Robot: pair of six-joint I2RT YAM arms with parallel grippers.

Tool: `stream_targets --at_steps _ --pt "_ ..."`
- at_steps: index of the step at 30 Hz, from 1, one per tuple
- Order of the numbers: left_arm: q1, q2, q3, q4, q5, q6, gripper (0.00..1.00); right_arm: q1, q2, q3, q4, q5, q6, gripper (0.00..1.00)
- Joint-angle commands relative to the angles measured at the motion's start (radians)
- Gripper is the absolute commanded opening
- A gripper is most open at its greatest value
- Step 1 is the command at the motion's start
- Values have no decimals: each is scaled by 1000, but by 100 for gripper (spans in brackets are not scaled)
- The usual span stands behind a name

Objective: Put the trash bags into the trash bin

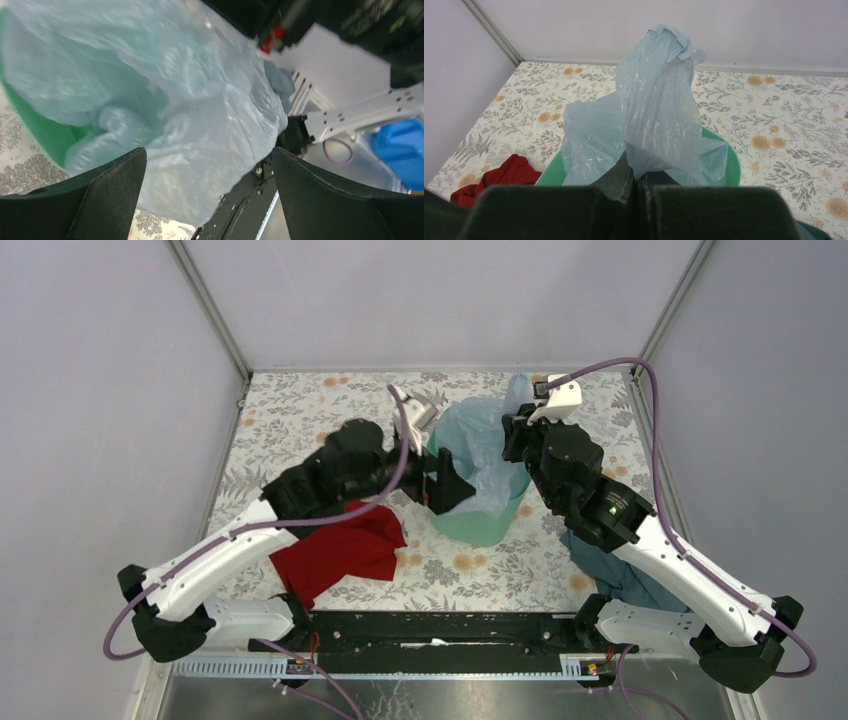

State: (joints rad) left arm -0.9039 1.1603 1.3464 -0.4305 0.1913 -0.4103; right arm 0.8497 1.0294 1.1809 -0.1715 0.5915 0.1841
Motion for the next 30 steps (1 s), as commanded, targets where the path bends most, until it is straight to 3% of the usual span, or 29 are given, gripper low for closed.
stream_targets --at_steps 1,6,9,15,21,30 --pt "-158 25 3 -16 -267 104 99 -3 -9 26 72 7 -18 0" --pt "-217 156 80 -55 -478 118 98 -3 -20 28 71 -18 -18 0" --pt "-218 216 124 -57 -606 95 84 -3 -30 24 72 -21 -16 0" --pt "-214 326 219 -23 -723 105 51 -4 -29 17 73 -23 -15 0" --pt "-143 393 227 63 -646 104 41 -3 -8 -4 70 24 -28 0" --pt "-79 440 116 218 -518 96 38 -3 11 -41 83 37 -23 0"
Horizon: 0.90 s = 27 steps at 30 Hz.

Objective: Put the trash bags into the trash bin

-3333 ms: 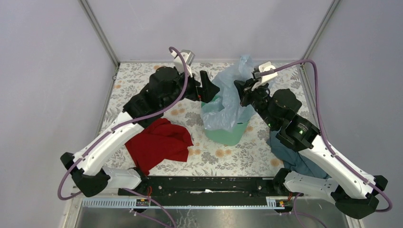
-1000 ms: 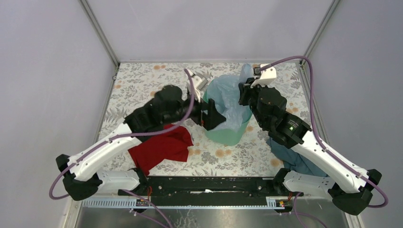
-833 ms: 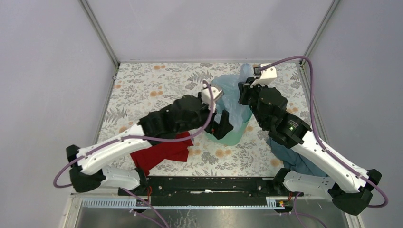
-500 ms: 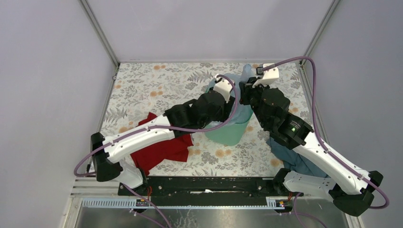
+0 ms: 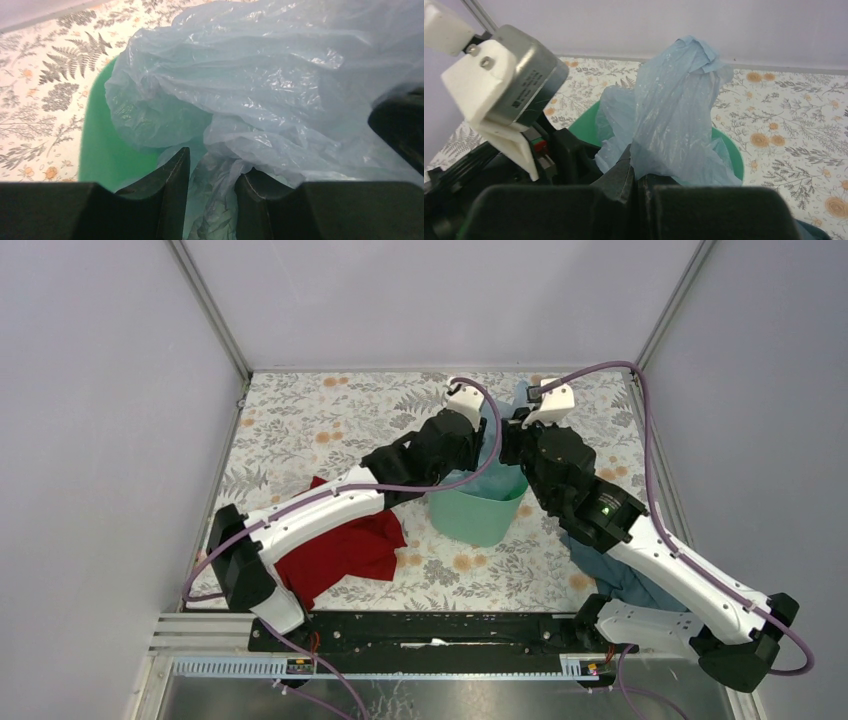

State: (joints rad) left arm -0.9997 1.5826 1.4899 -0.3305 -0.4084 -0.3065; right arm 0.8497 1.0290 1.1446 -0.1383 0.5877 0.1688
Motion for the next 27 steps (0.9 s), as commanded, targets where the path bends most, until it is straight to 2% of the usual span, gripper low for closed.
stream_targets --at_steps 1,4,6,10,16,22,25,27 --pt "16 19 -30 119 91 -13 37 -4 15 -4 47 41 -9 0" --pt "17 -10 -71 123 135 -38 37 -3 19 -10 40 47 -9 0" --pt "18 -60 -111 125 151 -52 41 -4 19 -19 41 49 -9 0" --pt "19 -161 -158 91 171 -77 72 -3 22 -33 41 56 -14 0" --pt "24 -281 -172 11 184 -75 97 -3 15 -43 31 39 -7 0" --pt "66 -379 -144 -106 115 -76 99 -3 36 -17 1 -50 7 0" --pt "100 -411 -140 -101 224 -70 99 -3 60 34 -43 -147 47 0" --pt "111 -435 -160 -39 335 -54 99 -5 76 72 -62 -226 85 2"
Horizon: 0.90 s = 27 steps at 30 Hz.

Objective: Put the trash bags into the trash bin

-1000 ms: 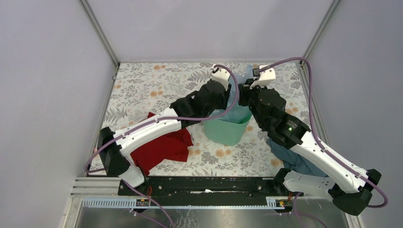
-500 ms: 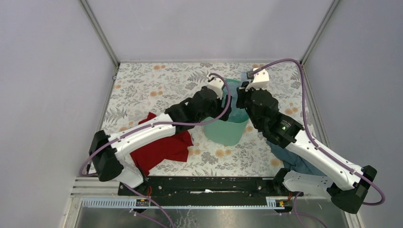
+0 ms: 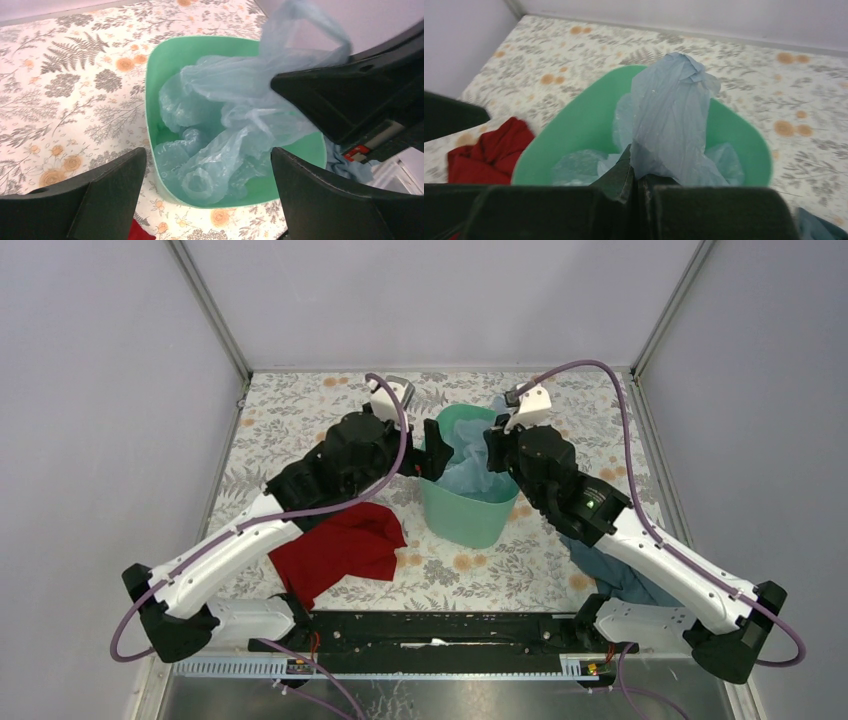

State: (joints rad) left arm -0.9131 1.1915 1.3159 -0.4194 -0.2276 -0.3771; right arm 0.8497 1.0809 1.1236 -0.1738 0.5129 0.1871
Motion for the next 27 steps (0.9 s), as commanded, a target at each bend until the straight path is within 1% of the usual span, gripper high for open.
stream_targets --at_steps 1,3,5,9,10,13,14,19,22,24,25,27 --pt "26 -54 -2 81 202 20 99 -5 40 117 -38 -191 86 2" --pt "29 -72 -41 152 288 20 99 -6 84 184 -81 -251 124 1" --pt "30 -84 -82 214 338 17 98 -7 124 249 -135 -273 158 0" --pt "35 -97 -118 253 339 16 96 -8 150 326 -191 -274 215 0" --pt "40 -98 -124 257 338 19 93 -8 150 334 -197 -275 227 0" --pt "61 -98 -136 261 345 24 80 -9 140 338 -202 -286 246 0" --pt "67 -100 -140 264 342 23 78 -8 136 337 -204 -283 250 0" --pt "94 -78 -126 253 281 7 74 -9 123 326 -208 -272 248 0" --pt "102 -35 -106 275 355 -2 78 -8 125 327 -204 -263 246 0" --pt "102 -5 -98 300 392 -15 77 -10 128 330 -200 -263 245 0" --pt "102 7 -94 302 392 -20 75 -8 127 332 -198 -265 245 0" --pt "102 27 -84 302 373 -31 66 -8 127 337 -196 -267 242 1"
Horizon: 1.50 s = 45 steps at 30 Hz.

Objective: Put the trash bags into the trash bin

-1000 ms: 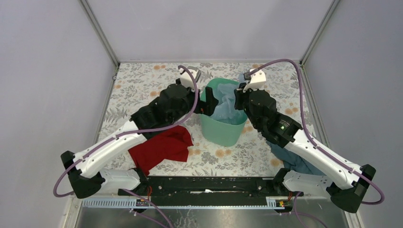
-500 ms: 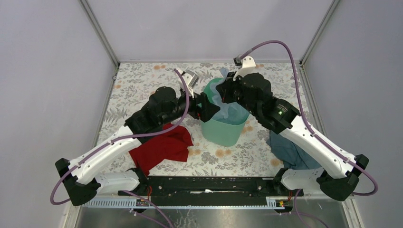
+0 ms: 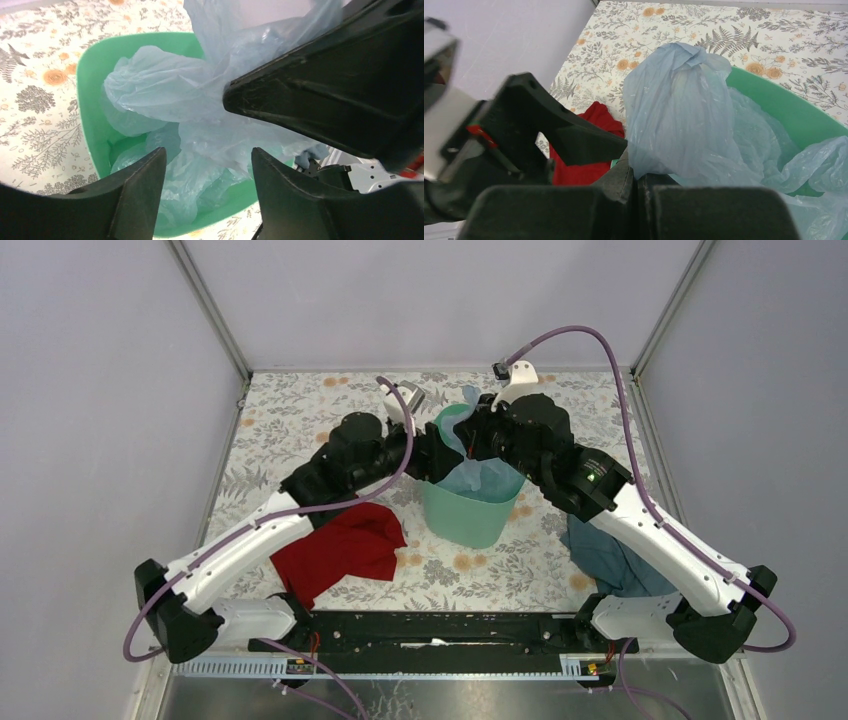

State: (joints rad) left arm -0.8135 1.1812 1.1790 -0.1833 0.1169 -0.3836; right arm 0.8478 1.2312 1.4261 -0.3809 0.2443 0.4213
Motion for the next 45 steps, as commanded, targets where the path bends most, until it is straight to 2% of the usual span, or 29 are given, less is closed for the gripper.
stream_targets --at_steps 1,6,8,9,10,14,15,17,21,28,33,36,38,42,45 --pt "3 43 59 65 19 -29 59 -6 -26 36 11 2 6 2" --pt "8 61 83 72 -36 -60 28 -6 -46 13 18 -1 2 5" --pt "10 65 87 77 -63 -80 11 -7 -56 -4 19 6 -2 8" --pt "10 65 86 77 -76 -90 3 -6 -62 -8 14 9 -8 18" --pt "10 63 83 73 -94 -103 0 -6 -69 -10 6 15 -16 28" --pt "12 16 38 84 -151 -136 0 -7 -125 -42 -46 65 -50 67" --pt "13 1 20 94 -155 -148 0 -6 -145 -56 -59 81 -53 74" --pt "14 -29 -18 115 -158 -178 0 -6 -182 -83 -67 101 -58 82" --pt "14 -72 -94 166 -150 -234 0 -7 -238 -123 -53 103 -54 89" --pt "14 -66 -114 179 -122 -286 0 -6 -200 -81 -14 6 -41 91" --pt "14 -66 -110 166 -129 -290 0 -6 -143 -48 45 -13 -8 86" --pt "14 -70 -103 147 -146 -286 0 -6 -122 -44 61 -18 25 76" --pt "14 -73 -94 128 -162 -285 0 -6 -134 -75 97 -58 57 73" --pt "14 -71 -85 121 -172 -290 0 -6 -157 -158 177 -96 111 87" --pt "14 -65 -79 125 -168 -293 0 -4 -145 -165 161 -49 89 85"
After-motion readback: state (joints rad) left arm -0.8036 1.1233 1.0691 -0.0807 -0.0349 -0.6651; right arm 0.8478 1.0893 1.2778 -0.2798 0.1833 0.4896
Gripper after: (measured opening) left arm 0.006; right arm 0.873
